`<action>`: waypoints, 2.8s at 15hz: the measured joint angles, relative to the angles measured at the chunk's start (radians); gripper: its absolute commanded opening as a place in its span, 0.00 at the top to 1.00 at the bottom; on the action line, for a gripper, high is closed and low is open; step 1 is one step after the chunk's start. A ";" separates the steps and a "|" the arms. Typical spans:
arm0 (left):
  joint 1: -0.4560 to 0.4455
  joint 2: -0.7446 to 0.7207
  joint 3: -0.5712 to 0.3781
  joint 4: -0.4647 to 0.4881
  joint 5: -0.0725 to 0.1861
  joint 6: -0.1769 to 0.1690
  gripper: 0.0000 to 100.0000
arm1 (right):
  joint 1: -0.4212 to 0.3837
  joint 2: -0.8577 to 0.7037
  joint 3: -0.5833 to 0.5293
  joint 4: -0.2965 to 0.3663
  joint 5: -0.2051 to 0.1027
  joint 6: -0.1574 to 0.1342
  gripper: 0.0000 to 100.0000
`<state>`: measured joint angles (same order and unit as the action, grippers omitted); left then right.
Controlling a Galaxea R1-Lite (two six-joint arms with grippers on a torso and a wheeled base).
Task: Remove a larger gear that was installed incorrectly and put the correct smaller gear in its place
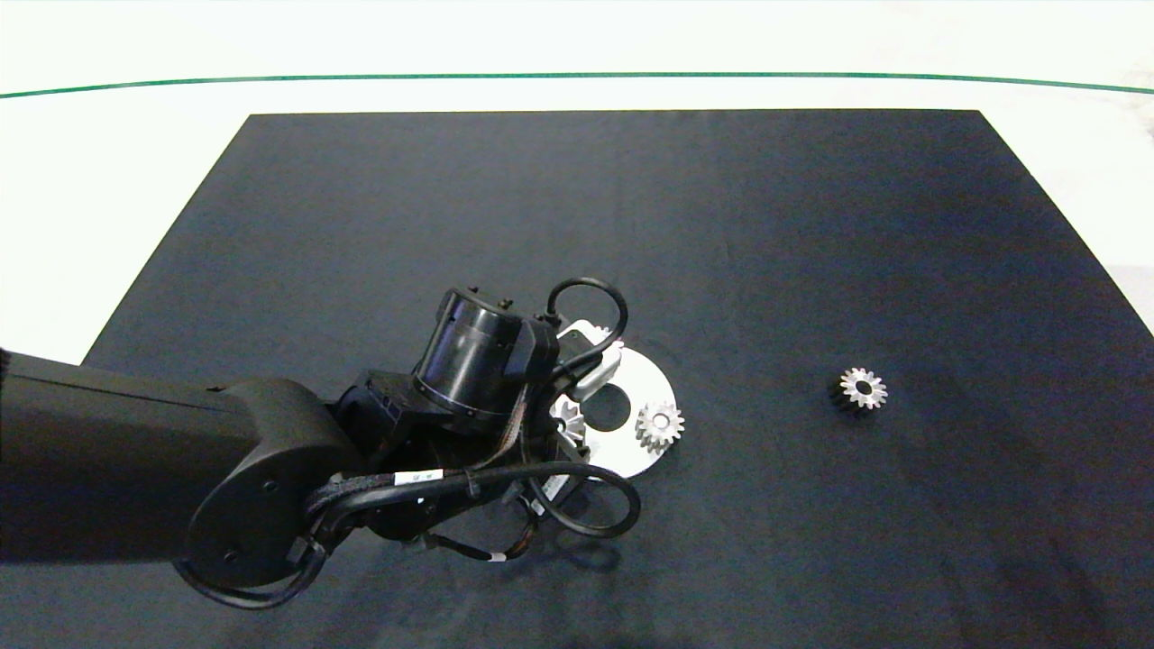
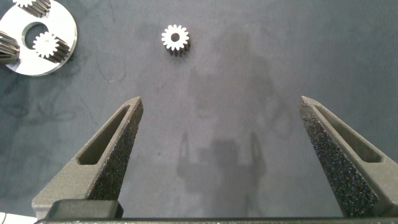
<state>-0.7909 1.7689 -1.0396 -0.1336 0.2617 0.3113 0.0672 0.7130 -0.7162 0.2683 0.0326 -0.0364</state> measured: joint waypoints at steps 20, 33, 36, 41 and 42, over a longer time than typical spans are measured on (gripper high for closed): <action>-0.041 -0.047 -0.051 0.091 0.001 -0.003 0.72 | 0.000 -0.007 0.006 0.000 0.004 0.000 0.00; -0.039 -0.057 -0.044 0.127 0.000 -0.005 0.00 | 0.001 -0.019 0.008 0.002 0.002 0.000 0.00; -0.037 -0.046 -0.045 0.124 0.000 -0.022 0.00 | 0.001 -0.020 0.009 0.003 0.002 0.000 0.00; -0.032 -0.016 -0.052 0.116 0.000 -0.029 0.01 | 0.000 -0.023 0.010 0.003 0.002 0.000 0.00; -0.030 -0.012 -0.052 0.113 0.000 -0.031 0.02 | 0.000 -0.024 0.010 0.005 0.002 0.000 0.00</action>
<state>-0.8206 1.7568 -1.0915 -0.0211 0.2615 0.2798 0.0677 0.6889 -0.7057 0.2732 0.0349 -0.0364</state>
